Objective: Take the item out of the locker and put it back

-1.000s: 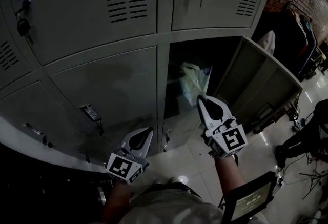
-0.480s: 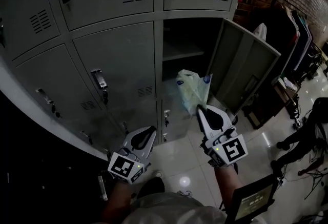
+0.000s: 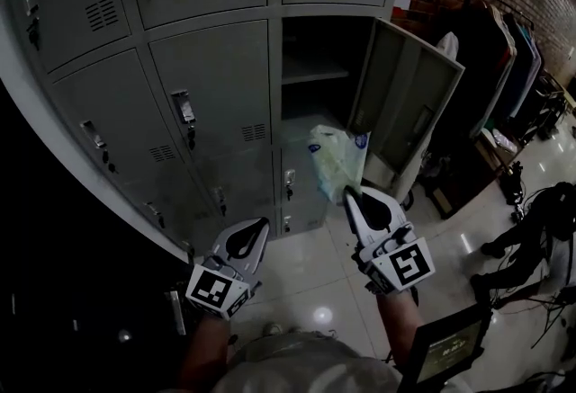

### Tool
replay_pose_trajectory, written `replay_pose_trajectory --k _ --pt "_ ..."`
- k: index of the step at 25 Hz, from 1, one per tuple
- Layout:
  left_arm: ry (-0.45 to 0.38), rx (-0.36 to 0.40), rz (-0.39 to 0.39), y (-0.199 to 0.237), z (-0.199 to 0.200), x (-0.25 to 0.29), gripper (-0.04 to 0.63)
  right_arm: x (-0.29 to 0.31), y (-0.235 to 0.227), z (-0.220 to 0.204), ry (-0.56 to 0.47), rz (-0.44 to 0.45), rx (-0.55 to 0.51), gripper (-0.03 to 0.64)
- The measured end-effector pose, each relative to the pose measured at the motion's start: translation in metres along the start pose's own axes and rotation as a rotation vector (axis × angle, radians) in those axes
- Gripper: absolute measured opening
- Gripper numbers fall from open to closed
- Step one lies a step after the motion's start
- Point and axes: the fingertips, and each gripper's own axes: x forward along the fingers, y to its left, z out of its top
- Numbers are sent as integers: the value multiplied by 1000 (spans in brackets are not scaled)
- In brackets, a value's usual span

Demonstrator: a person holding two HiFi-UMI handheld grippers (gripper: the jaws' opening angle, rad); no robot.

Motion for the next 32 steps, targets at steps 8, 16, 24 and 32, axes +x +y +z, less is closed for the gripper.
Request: replay_pose_trajectory --k 8,16,24,32 --pt "-9 -4 20 10 10 -11 6 5 16 9 -16 12 11 2" --pt "-28 27 19 5 17 -18 6 2 21 9 -28 7 9 2" --pt "5 40 10 8 14 -19 5 9 28 10 -7 11 -20 2" --pt "-29 11 6 14 19 -21 6 15 30 9 -10 5 2 2"
